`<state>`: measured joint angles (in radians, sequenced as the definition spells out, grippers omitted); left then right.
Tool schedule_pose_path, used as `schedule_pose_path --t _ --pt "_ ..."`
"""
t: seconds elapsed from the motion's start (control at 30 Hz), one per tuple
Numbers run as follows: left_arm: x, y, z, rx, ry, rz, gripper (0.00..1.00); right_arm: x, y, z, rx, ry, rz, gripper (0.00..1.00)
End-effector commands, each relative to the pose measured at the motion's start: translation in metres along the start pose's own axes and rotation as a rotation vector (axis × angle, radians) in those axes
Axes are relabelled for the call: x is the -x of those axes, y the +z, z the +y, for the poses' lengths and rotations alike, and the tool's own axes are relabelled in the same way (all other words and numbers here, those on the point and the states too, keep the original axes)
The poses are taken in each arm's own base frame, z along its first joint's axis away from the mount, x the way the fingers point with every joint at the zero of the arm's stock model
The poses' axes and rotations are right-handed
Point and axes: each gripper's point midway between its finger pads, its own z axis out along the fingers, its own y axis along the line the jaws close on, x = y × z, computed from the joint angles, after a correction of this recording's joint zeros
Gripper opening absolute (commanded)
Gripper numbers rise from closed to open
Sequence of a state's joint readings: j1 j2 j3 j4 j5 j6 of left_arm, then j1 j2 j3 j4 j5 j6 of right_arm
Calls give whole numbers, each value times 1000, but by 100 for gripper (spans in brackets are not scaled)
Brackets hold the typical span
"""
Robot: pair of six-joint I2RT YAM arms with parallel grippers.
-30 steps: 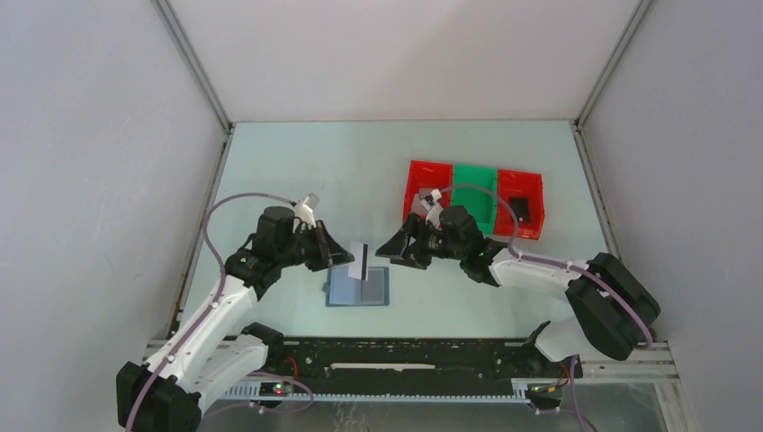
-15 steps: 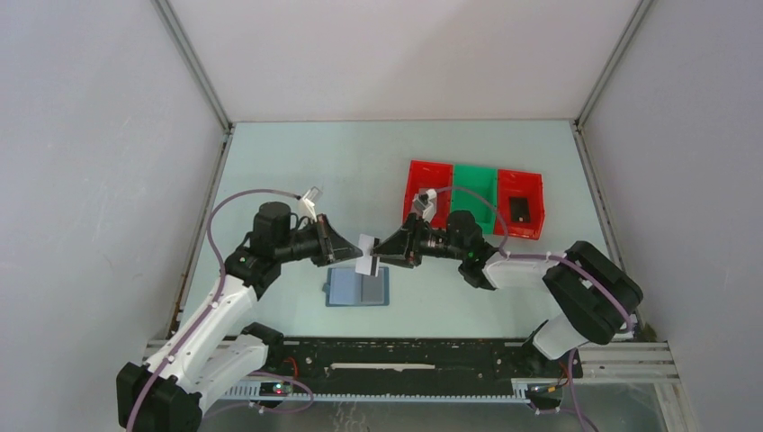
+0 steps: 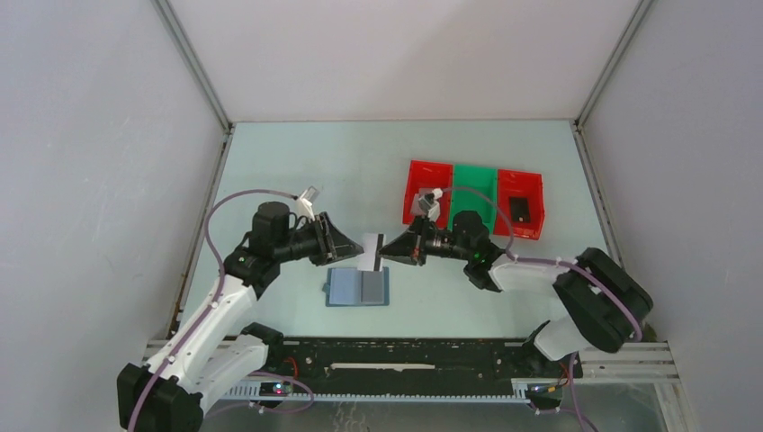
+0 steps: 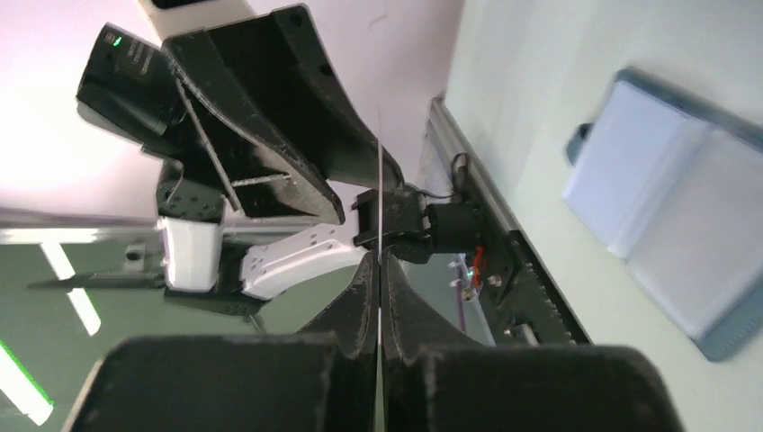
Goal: Take the credit cards out of the card holder
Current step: Place the credit card in the storage box.
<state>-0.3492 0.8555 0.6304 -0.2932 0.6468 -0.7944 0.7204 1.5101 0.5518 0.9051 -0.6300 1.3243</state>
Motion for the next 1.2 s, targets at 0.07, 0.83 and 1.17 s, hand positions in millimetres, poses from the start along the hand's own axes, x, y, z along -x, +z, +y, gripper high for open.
schedule_pose_path --t 0.07,0.83,1.17 --pt "21 -15 3 131 91 -71 45 50 -43 -23 -383 -145 -189 0" --pt "36 -45 28 352 150 -185 47 237 -106 -73 -1488 -494 -284 0" --pt "28 -48 27 332 134 -186 48 255 -96 -138 -1581 -457 -212 0"
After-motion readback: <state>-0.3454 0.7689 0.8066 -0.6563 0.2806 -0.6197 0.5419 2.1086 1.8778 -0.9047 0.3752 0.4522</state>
